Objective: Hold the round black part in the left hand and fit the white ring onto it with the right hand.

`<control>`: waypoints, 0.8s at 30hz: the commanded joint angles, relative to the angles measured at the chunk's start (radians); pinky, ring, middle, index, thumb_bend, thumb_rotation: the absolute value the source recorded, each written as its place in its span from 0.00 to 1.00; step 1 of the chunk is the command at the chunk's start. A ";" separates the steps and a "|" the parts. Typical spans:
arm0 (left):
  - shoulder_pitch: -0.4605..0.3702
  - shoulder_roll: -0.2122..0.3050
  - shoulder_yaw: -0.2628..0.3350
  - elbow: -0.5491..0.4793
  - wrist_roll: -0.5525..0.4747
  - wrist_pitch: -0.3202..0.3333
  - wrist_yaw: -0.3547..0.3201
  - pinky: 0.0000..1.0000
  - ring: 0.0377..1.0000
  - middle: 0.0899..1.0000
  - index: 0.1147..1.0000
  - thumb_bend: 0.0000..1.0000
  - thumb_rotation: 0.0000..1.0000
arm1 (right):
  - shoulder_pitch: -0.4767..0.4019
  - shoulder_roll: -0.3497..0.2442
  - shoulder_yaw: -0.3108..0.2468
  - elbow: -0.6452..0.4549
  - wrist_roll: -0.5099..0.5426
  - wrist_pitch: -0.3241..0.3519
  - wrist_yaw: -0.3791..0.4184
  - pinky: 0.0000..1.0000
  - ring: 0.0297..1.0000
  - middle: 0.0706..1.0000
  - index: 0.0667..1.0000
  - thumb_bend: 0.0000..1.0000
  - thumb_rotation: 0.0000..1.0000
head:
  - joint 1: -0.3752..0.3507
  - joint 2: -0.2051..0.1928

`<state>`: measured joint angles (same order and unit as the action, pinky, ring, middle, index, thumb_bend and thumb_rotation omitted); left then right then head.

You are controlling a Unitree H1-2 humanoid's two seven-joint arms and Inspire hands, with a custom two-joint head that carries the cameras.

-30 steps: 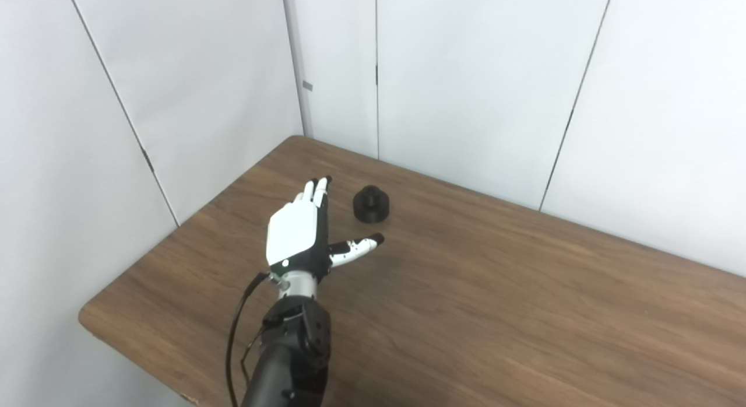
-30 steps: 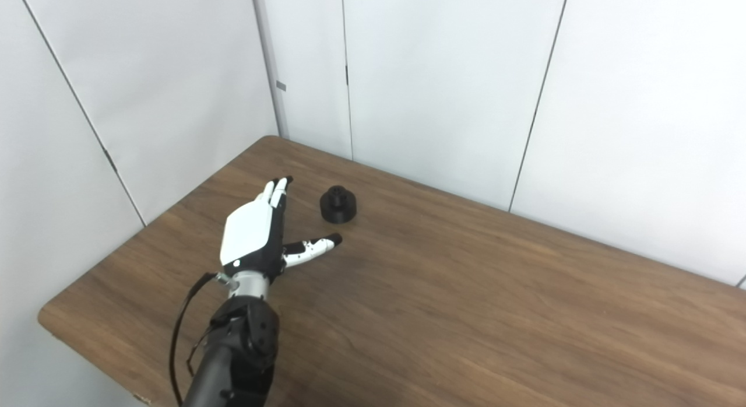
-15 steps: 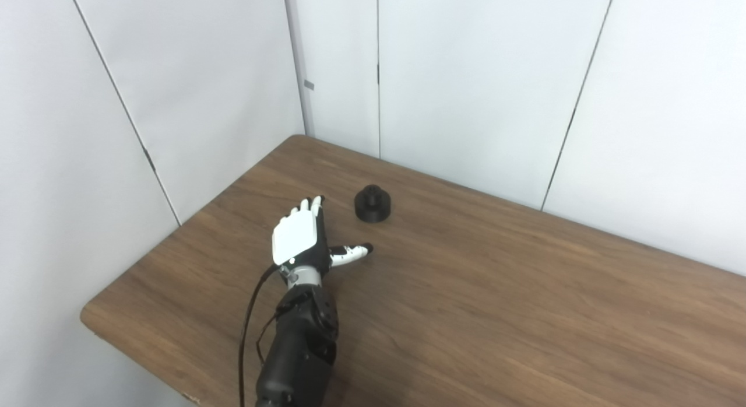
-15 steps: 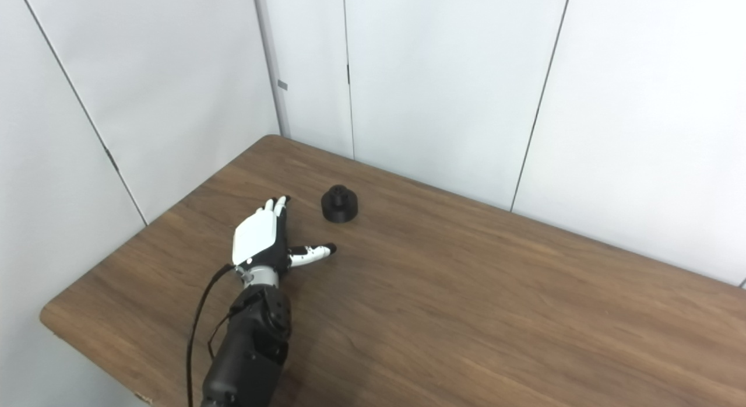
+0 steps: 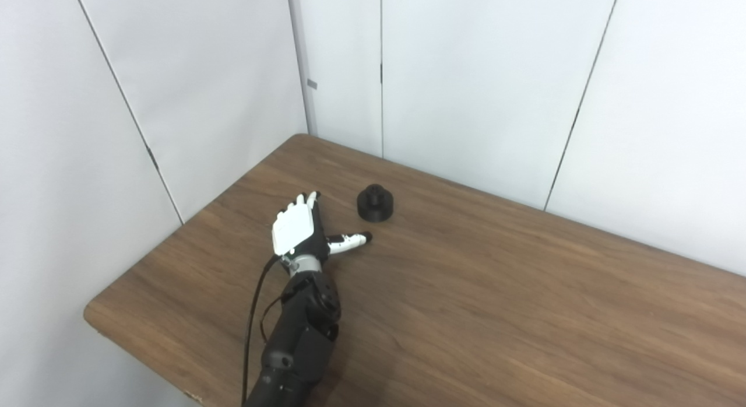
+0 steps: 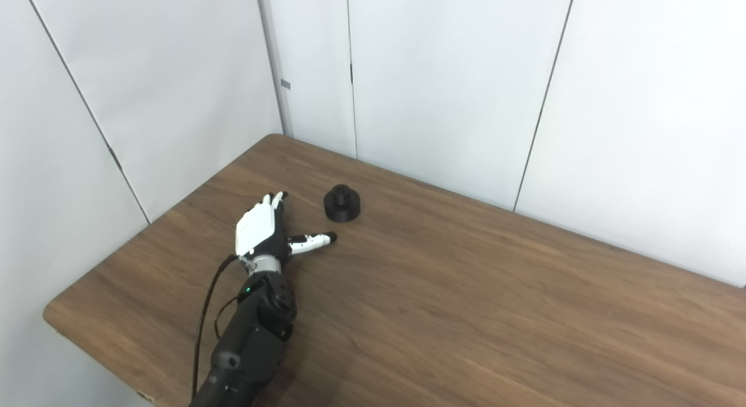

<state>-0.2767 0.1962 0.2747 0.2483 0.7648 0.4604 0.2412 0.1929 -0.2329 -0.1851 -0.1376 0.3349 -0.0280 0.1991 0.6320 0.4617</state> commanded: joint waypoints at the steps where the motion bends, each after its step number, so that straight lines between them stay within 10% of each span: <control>1: -0.035 0.024 -0.012 0.028 -0.046 -0.001 0.017 1.00 0.98 0.99 0.93 0.97 0.44 | 0.064 0.006 -0.002 0.060 0.004 0.004 0.008 0.98 1.00 1.00 1.00 0.72 0.79 | -0.006 0.002; 24: -0.120 0.077 -0.198 0.141 -0.135 0.004 0.079 1.00 1.00 1.00 0.91 1.00 0.48 | 0.104 0.015 -0.001 0.013 -0.003 0.002 0.003 0.97 1.00 1.00 1.00 0.72 0.79 | -0.039 0.010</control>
<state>-0.3601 0.2635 0.0894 0.3837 0.6397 0.4583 0.3301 0.2372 -0.2349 -0.1944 -0.1611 0.3300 -0.0457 0.2021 0.5937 0.4709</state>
